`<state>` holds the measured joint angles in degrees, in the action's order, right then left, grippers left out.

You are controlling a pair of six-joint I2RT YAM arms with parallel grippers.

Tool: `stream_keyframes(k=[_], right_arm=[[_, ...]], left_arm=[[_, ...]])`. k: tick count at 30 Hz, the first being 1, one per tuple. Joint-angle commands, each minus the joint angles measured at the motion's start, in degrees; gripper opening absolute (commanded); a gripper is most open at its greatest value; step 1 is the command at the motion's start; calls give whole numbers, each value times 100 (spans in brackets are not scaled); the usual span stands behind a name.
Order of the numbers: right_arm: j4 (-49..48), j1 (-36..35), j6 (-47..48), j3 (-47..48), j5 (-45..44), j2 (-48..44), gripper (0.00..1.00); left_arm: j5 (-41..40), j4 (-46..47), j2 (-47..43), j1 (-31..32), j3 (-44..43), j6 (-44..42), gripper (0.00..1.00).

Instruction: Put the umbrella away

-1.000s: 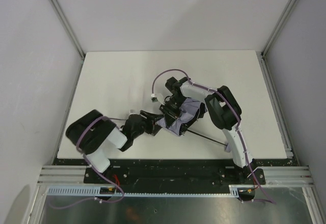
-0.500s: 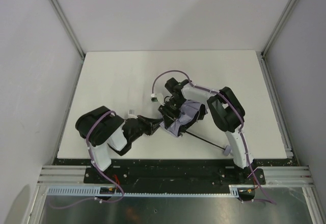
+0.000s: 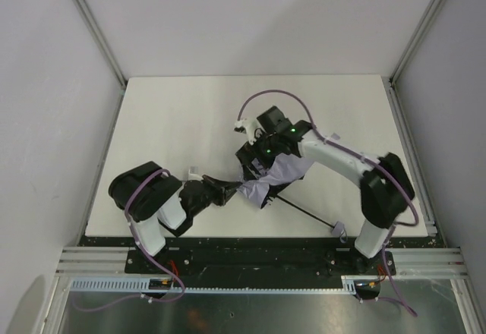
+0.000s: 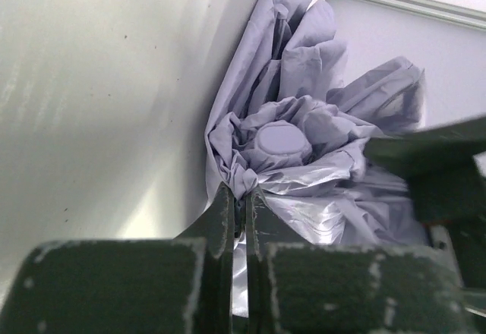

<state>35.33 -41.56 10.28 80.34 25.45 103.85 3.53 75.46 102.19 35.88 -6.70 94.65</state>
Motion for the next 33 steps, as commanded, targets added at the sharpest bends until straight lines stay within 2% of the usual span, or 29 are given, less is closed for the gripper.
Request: stream_keyframes(k=[1, 4, 6, 10, 13, 15, 18, 22, 25, 27, 28, 30, 31, 33], right_arm=[[-295, 35, -755, -303, -886, -1228, 99], [-502, 113, -953, -536, -584, -1641, 99], [-492, -25, -946, -637, -992, -1847, 99], [-915, -860, -701, -1068, -2122, -2377, 99], [-1373, -1098, -643, -1198, -2477, -2647, 99], [-1758, -601, -998, -1146, -1977, -2687, 99], [-2345, 474, -1962, -806, 245, -2373, 97], [-3478, 441, -2630, -666, 1826, -2089, 98], [-4762, 109, -3551, -659, 2018, -1952, 99], [-6207, -105, -4689, -648, 2210, -1771, 99], [-6913, -176, -5166, -645, 2183, -1710, 99], [-7722, -216, -5745, -638, 1955, -1708, 99], [-7724, -201, -5720, -579, 1797, -1753, 99], [-6286, -260, -4880, -391, 1344, -1980, 99]], left_arm=[[-19, 48, -136, -6, 82, -98, 0], [37, 41, -243, 1, 87, -117, 0], [70, 31, -347, 5, 93, -95, 0], [131, -132, -572, 11, 99, -67, 0], [141, -262, -668, 21, 81, -109, 0], [179, -300, -657, 28, 61, -143, 0], [197, -311, -614, 40, 59, -191, 0], [130, -313, -639, 61, 140, -295, 0], [58, -315, -664, 84, 157, -392, 0], [90, -320, -606, 92, 131, -390, 0], [102, -321, -596, 93, 119, -388, 0], [103, -317, -598, 112, 124, -387, 0], [95, -319, -610, 117, 133, -386, 0], [91, -319, -645, 122, 142, -349, 0]])
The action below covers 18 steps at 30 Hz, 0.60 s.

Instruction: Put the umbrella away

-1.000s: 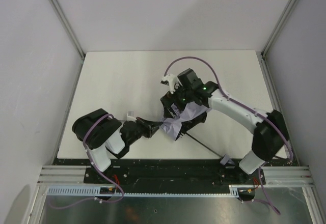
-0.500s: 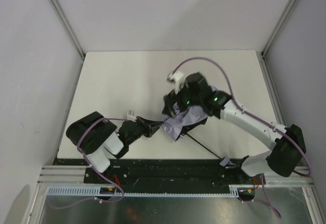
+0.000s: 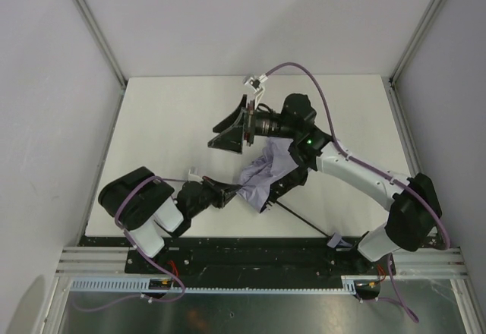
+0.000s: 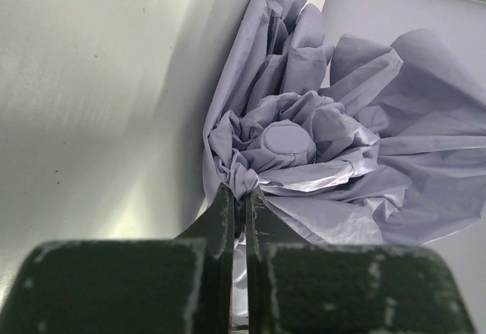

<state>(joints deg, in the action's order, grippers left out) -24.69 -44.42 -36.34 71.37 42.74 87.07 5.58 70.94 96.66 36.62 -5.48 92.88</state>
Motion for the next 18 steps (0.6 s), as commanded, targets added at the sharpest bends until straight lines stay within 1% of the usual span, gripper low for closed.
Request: stream_keyframes(k=[1, 2, 4, 5, 6, 7, 8, 11, 15, 18], right_arm=[[640, -59, 504, 591, -743, -457, 99], [1664, -199, 1282, 629, -1274, -609, 99], [3292, -583, 2567, 598, -2678, -840, 99], [3904, -799, 3004, 554, -3423, -893, 98], [4316, -1013, 3310, 444, -4086, -963, 97], [4557, -1238, 3586, 248, -4549, -1056, 96], [4642, -1465, 3808, 9, -4930, -1168, 96], [4484, -2077, 4292, -751, -6022, -1448, 97], [3981, -2413, 4572, -1323, -6545, -1386, 98], [3623, -2476, 4897, -1536, -6872, -870, 99]], left_arm=[[-108, 132, -107, 47, 20, -146, 0], [-100, 132, -132, 52, 20, -121, 0], [-79, 127, -194, 55, 27, -101, 0], [-77, 120, -215, 55, 32, -94, 0], [-67, 112, -221, 51, 35, -72, 0], [-54, 108, -215, 53, 32, -26, 0], [-29, 107, -208, 50, 26, 14, 0], [26, 103, -197, 59, 9, 22, 0], [-38, 96, -210, 64, 68, 66, 0], [-51, 89, -233, 63, 106, 115, 0]])
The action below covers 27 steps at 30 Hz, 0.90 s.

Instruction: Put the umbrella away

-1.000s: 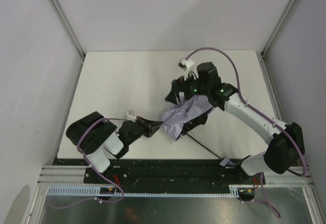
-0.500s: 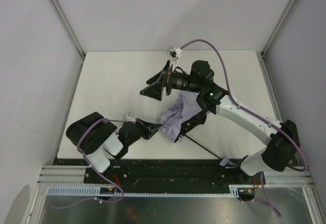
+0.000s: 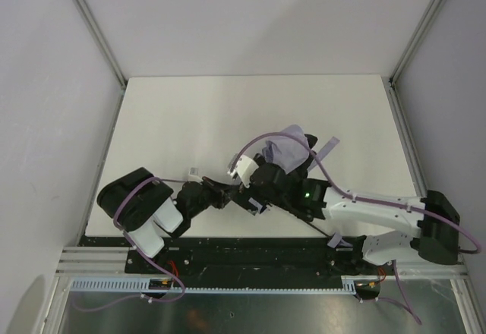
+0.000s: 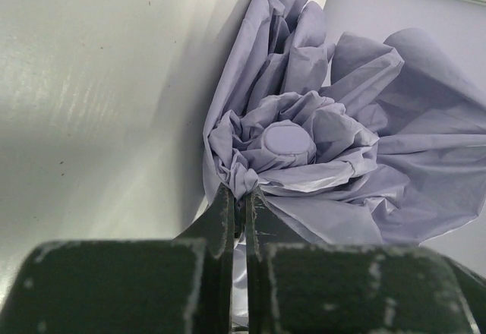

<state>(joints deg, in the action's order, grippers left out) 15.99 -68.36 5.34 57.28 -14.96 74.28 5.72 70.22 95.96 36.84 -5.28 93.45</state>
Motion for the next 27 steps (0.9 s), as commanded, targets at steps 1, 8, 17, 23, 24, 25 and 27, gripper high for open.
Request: stream_keyframes(k=[1, 8, 17, 23, 24, 25, 27], right_arm=[[-485, -91, 831, -141, -1279, 647, 99], [-331, 77, 993, -218, -1985, 1844, 99], [-825, 1008, 692, -416, -379, 2587, 87], [-883, 1316, 695, -187, 612, 3099, 40], [-845, 1391, 705, -131, 812, 3162, 34], [-831, 1472, 744, -99, 1066, 3215, 28], [-855, 1623, 851, -62, 1586, 3325, 14]], left_arm=[[-63, 156, -173, 42, 92, 72, 0], [-94, 103, -224, 45, 78, 170, 0], [-143, 24, -266, 30, -65, 151, 0], [-120, -139, -512, -192, 48, -115, 0], [-109, -205, -616, -268, 81, -195, 1], [-72, -282, -734, -350, 107, -296, 3], [52, -529, -1041, -552, 139, -517, 13]])
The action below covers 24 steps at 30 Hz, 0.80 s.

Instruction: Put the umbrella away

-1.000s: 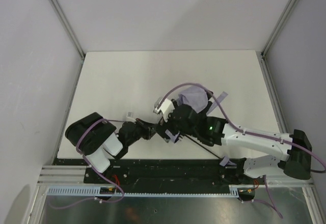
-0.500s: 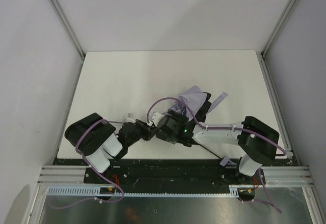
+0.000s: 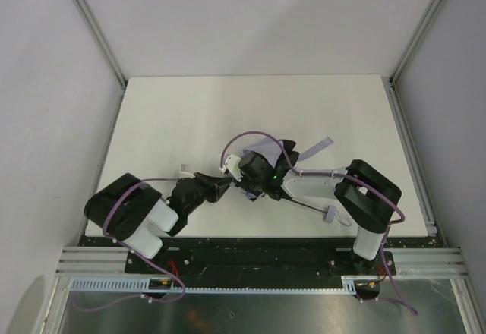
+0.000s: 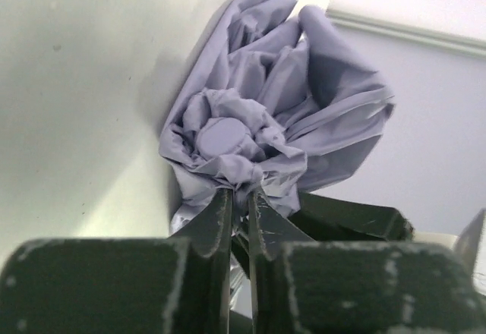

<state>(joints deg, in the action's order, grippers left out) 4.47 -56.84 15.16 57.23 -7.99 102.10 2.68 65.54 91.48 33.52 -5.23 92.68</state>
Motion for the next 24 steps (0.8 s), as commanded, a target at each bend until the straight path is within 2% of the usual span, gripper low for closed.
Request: stream_keyframes(k=[1, 4, 6, 11, 14, 17, 21, 24], right_arm=[[303, 524, -72, -30, 1055, 602, 7], [349, 668, 101, 72, 1581, 741, 1], [391, 780, 141, 144, 1893, 820, 0], [415, 1065, 38, 291, 2828, 954, 0], [358, 1257, -182, 384, 3509, 1080, 0], [389, 1371, -357, 507, 3942, 1281, 0], [373, 1514, -573, 602, 4303, 1522, 0], [306, 1558, -655, 615, 4486, 1620, 0]], left_arm=[[413, -240, -780, -322, 145, -539, 22], [506, -1089, -1656, -603, 152, -833, 50], [488, -2050, -2386, -749, 86, -1084, 64], [163, -4965, -4122, -1006, -461, -1488, 84], [101, -6031, -4486, -1036, -850, -1305, 94], [393, -6181, -4295, -1047, -993, -898, 99], [852, -5771, -3523, -1034, -1225, -716, 99], [912, -5379, -3055, -934, -1331, -565, 99]])
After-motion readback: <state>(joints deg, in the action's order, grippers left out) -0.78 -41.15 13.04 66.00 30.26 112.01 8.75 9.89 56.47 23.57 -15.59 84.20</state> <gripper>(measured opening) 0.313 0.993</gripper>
